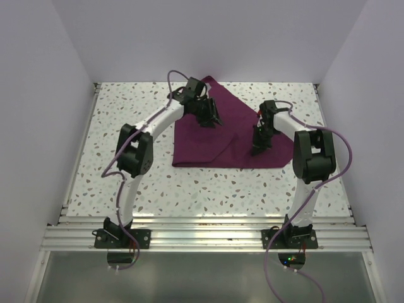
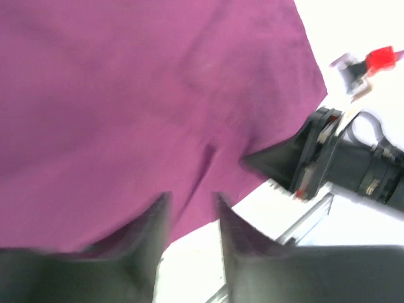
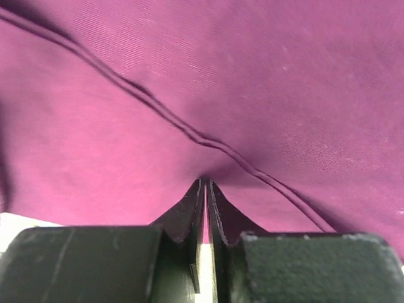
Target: Prepare the surgical pack
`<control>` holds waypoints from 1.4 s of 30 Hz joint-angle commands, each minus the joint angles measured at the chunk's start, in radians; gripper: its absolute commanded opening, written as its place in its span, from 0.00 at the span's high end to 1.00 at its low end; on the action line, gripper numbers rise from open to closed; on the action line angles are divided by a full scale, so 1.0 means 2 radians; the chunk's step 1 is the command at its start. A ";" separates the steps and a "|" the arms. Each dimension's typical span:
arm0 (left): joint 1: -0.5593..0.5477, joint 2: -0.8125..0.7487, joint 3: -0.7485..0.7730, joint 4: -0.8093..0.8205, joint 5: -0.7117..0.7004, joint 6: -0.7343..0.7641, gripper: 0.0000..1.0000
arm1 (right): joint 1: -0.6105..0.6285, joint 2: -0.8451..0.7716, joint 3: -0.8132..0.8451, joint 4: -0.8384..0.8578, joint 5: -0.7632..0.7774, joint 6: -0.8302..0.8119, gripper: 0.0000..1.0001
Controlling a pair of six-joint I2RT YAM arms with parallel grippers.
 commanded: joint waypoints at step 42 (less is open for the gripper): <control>0.111 -0.287 -0.331 -0.033 -0.068 0.178 0.83 | 0.066 0.081 0.172 0.024 -0.061 0.060 0.85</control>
